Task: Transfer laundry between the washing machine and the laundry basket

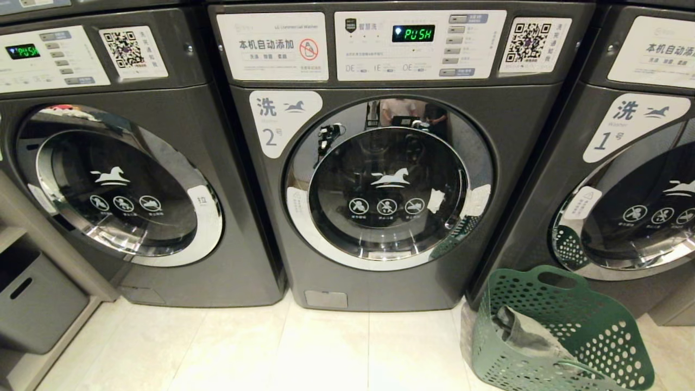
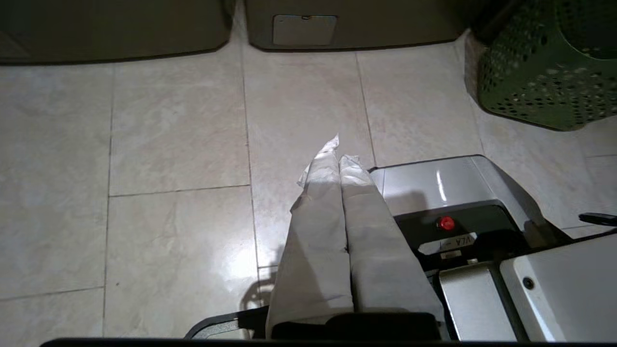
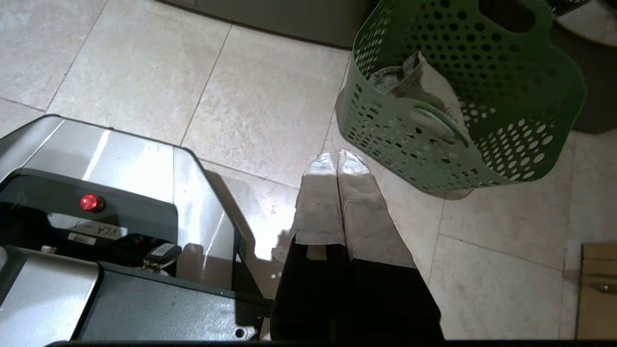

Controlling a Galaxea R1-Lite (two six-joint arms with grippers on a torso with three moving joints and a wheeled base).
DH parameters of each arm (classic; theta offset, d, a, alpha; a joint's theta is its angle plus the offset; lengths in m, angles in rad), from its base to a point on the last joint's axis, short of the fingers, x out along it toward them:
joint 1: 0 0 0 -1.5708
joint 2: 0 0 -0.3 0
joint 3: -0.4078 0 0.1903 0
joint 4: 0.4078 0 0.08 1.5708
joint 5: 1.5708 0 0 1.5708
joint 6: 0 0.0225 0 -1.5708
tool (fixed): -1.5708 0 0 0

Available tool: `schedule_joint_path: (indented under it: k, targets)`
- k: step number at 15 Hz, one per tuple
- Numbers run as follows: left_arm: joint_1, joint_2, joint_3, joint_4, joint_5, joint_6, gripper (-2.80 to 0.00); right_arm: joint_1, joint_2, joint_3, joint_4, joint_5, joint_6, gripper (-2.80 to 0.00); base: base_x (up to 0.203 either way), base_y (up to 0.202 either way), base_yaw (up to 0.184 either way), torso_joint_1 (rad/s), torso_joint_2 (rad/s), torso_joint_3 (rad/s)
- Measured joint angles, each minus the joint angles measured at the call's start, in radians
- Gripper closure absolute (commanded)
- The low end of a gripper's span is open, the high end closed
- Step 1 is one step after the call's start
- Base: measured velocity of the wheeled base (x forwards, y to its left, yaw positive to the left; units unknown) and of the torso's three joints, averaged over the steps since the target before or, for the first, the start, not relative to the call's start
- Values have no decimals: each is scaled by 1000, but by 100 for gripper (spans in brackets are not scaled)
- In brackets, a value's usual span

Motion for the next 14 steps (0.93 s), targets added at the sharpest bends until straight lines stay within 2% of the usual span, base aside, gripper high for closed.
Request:
schedule_joint_path:
  k: [3,6,7,8,10,11,12,13,14]
  targets:
    - [-22,20,14,-18,-55,-3,0,-32,-4,19,-68,-12,-1,0,0,0,0,0,0,0]
    - [-34,5,19,-22,-45,1,0,-133,-19,25,-78,-1,-17,0,0,0,0,0,0,0]
    - [-35,-1,21,-26,-9,5,0,-148,-25,36,-105,9,-25,0,0,0,0,0,0,0]
    - [-36,-5,25,-34,57,7,0,-157,-30,59,-164,15,-27,0,0,0,0,0,0,0]
    - [-36,-10,47,-43,224,12,0,-133,-46,89,-273,21,-27,0,0,0,0,0,0,0]
    - [-36,-11,62,-44,312,9,0,-96,-65,95,-270,21,-29,0,0,0,0,0,0,0]
    - [-36,-12,71,-51,352,10,0,-72,-83,95,-263,21,-32,0,0,0,0,0,0,0]
    - [-37,-13,80,-57,344,18,0,-63,-101,95,-258,20,-32,0,0,0,0,0,0,0]
    - [-45,-15,88,-59,303,30,0,-61,-127,94,-257,20,-32,0,0,0,0,0,0,0]
